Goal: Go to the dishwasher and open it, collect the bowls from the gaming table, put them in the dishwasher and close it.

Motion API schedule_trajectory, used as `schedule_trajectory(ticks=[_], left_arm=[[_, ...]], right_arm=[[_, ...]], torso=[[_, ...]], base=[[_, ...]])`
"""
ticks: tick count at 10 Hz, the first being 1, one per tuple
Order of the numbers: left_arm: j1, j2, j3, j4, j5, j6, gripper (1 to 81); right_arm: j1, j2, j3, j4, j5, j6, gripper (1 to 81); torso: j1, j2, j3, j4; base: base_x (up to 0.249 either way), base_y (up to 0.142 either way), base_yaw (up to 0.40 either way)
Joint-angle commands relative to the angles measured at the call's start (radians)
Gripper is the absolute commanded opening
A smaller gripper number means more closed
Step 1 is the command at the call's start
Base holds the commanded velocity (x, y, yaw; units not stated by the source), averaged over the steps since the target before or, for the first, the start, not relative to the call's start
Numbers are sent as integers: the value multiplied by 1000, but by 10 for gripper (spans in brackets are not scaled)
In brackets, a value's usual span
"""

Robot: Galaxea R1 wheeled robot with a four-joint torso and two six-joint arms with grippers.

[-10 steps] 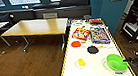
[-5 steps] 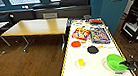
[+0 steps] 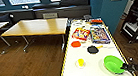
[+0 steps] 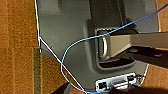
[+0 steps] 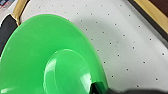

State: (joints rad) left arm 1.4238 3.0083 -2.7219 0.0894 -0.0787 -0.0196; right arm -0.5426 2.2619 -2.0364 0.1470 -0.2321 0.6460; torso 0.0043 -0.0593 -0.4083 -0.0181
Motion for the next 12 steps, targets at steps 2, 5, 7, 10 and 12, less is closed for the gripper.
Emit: schedule_trajectory(ticks=[2,5,7,10,12], left_arm=[[-10,-5,-1,-10,65,4,811],[-16,3,-1,-7,62,4,811],[-19,14,1,-5,60,6,811],[-19,17,2,-5,60,7,811],[-19,18,4,-2,60,9,811]], right_arm=[[170,-167,161,49,-47,-3,10],[333,-402,372,40,-220,1,10],[370,-549,482,5,-254,0,10],[379,-758,723,-64,-314,1,10],[298,-830,857,-122,-334,3,10]], torso=[[0,0,0,0],[0,0,0,0],[0,0,0,0],[0,0,0,0],[0,0,0,0]], base=[[0,0,0],[0,0,0],[0,0,0],[0,0,0],[0,0,0]])
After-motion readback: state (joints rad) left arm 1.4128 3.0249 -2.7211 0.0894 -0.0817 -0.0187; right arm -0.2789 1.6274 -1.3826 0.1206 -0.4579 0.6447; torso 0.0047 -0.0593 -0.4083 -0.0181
